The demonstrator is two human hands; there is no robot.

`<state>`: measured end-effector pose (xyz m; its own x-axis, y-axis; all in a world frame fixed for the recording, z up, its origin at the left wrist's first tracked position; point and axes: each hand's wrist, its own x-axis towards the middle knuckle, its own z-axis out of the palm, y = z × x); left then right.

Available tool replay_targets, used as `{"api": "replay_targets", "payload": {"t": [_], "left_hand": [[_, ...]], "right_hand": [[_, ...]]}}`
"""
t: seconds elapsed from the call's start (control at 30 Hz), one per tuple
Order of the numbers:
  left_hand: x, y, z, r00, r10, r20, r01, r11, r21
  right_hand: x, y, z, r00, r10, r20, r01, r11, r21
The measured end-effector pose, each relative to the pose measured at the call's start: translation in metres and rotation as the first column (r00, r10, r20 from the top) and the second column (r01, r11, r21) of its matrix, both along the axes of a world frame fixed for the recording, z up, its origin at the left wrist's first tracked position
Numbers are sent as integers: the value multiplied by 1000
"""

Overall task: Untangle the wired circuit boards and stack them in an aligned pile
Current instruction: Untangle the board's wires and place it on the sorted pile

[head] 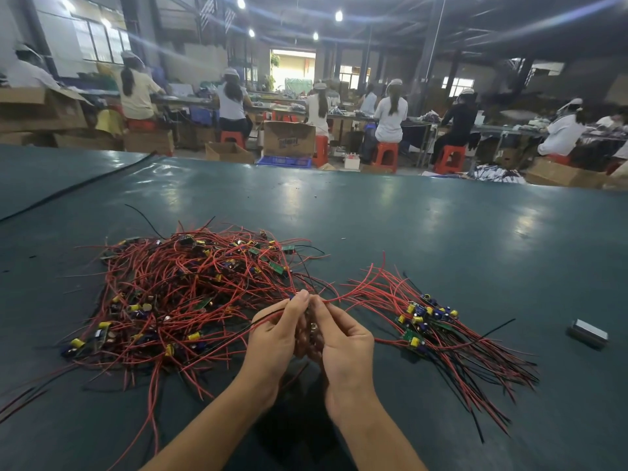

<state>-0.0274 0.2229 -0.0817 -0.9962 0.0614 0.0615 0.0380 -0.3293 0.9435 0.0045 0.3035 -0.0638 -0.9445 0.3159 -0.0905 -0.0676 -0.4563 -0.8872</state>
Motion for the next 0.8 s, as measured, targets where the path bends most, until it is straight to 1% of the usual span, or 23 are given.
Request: {"api": "replay_targets", "payload": {"t": [0.23, 0.33, 0.4, 0.57, 0.7, 0.8], "left_hand": [[2, 1, 2, 994, 32, -103, -40, 996, -78], [0, -2, 4, 993, 54, -107, -63, 994, -84], [-3, -4, 5, 993, 68, -97, -75, 994, -76], [-4, -3, 2, 993, 52, -107, -62, 994, -93], [-7, -7, 2, 996, 72, -50, -75, 996, -55], [-9, -10, 1, 998, 43, -39, -45, 997, -68]], "right_hand": [[-6, 3, -1, 995, -71, 64, 76, 994, -79], [-10, 14, 4, 977, -165, 134, 179, 979, -100], [-12, 24, 6, 965, -216, 152, 235, 965, -117], [-11, 32, 9, 966, -231, 115, 246, 959, -142], [-9, 35, 11, 973, -228, 48, 233, 952, -197], [-8, 37, 13, 968, -248, 27, 248, 945, -215]]}}
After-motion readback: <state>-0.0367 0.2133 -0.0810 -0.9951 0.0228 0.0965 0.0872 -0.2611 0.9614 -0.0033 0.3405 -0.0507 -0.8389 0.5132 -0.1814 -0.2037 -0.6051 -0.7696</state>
